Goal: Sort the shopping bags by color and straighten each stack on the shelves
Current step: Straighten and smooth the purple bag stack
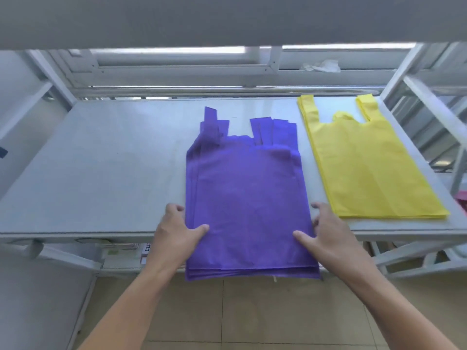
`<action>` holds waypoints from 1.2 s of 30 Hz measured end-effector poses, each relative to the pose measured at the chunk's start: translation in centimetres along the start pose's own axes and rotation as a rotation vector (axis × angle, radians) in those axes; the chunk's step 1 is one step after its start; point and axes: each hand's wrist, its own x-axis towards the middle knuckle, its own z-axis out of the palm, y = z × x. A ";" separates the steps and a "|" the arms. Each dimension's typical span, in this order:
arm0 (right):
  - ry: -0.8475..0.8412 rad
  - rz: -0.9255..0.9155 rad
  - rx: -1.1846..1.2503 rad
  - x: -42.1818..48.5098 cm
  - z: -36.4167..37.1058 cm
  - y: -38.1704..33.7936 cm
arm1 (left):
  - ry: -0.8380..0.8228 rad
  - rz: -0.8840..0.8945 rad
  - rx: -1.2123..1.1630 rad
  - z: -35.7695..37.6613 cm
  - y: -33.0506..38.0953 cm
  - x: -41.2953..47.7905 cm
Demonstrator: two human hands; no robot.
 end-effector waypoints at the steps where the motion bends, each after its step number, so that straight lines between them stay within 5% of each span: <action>1: 0.072 -0.046 -0.052 0.5 -0.1 0.2 | 0.072 0.044 0.052 0.2 0.2 0.7; 6: 0.131 -0.159 0.071 7.7 -1.3 -3.5 | 0.239 0.172 0.069 1.1 4.8 8.9; 13: 0.105 0.059 0.043 18.1 -2.1 -7.6 | 0.152 -0.143 0.142 1.6 9.7 16.8; 17: 0.105 0.032 0.019 18.6 -1.8 -8.1 | 0.109 -0.175 -0.071 1.1 9.6 18.5; 22: 0.112 -0.080 0.149 19.0 -1.7 -7.9 | 0.178 0.149 -0.310 0.8 9.0 18.1; 26: 0.060 -0.094 0.385 20.1 -2.1 -7.9 | 0.020 0.356 -0.544 -0.3 9.2 19.5; 32: 0.009 0.026 0.612 22.0 -2.8 -8.7 | -0.128 0.041 -0.654 -0.6 8.7 21.8; 36: -0.056 0.086 0.566 23.0 -2.7 -9.0 | -0.151 0.060 -0.518 -0.7 9.4 22.5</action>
